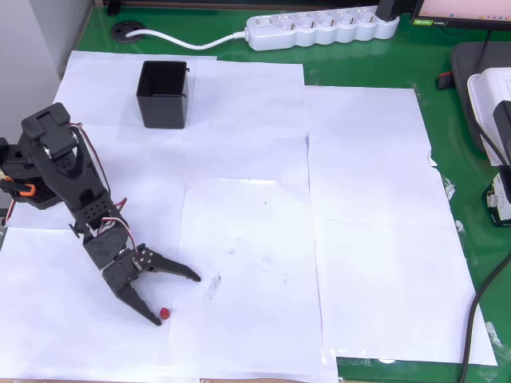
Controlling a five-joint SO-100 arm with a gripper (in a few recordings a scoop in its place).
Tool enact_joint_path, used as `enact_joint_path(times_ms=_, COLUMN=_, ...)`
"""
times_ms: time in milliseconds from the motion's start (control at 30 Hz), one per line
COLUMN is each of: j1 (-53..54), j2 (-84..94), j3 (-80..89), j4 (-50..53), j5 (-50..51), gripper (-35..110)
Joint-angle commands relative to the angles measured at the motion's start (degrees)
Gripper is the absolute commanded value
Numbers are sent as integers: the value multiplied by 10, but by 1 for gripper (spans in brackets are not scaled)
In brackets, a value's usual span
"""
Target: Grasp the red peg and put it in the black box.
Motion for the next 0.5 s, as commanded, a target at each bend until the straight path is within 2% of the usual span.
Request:
enact_joint_path(times_ms=0, j1=2, j2=1, j3=-7, j4=-6, j5=-9, gripper=43)
enact_joint_path(times_ms=400, j1=3, j2=3, j3=-6, j4=-6, j5=-12, gripper=41)
enact_joint_path(times_ms=467, j1=3, j2=3, j3=-6, j4=-6, j5=-6, gripper=32)
